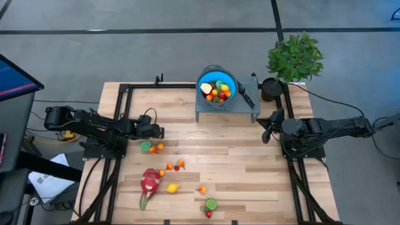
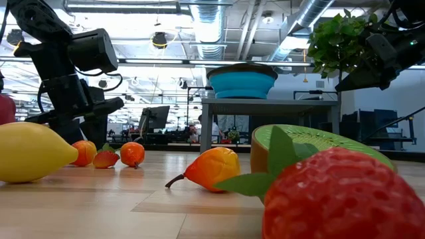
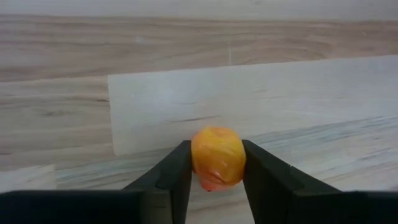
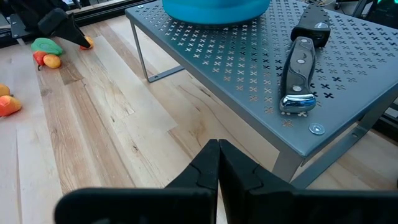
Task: Pick & Place Fruit
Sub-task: Put the yellow pear into the strainer bowl
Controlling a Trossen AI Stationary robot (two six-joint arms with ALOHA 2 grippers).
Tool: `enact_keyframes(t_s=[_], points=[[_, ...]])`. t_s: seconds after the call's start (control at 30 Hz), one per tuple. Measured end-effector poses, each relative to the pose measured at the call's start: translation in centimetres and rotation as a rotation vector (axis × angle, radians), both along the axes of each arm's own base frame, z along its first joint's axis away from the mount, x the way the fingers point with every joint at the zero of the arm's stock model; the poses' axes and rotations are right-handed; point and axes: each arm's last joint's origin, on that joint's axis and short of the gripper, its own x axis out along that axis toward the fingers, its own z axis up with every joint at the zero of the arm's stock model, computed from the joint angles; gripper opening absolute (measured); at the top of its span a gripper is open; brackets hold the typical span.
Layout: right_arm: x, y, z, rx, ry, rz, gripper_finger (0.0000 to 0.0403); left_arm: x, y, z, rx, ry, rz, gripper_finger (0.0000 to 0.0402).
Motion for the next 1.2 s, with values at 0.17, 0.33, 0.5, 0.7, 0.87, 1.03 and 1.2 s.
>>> enact_keyframes(t_s=[0.17,0.33,0.5,0.7,0.87,1.03,1.2], points=[[0.0,0.0,0.0,0.0,0.0,0.0,0.0,0.0,0.0,0.0,0.0,0.0,0.0,0.0111],[0.0,0.0,0.0,0.0,0.0,0.0,0.0,0.1,0.0,0.0,0.001,-0.014,0.0,0.0111],[0.0,0.0,0.0,0.0,0.0,0.0,0.0,0.9,0.0,0.4,-0.004,-0.1,-0.021,0.0109],[0.0,0.0,0.0,0.0,0.0,0.0,0.0,2.8,0.2,1.5,0.068,-0.274,-0.126,0.0109],[0.0,0.0,0.0,0.0,0.0,0.0,0.0,4.4,0.2,3.1,0.145,-0.446,-0.267,0.0108],[0.0,0.0,0.0,0.0,0.0,0.0,0.0,5.7,0.1,5.2,0.24,-0.646,-0.421,0.0108],[0.0,0.0,0.0,0.0,0.0,0.0,0.0,6.4,-0.1,7.1,0.366,-0.795,-0.543,0.0108]])
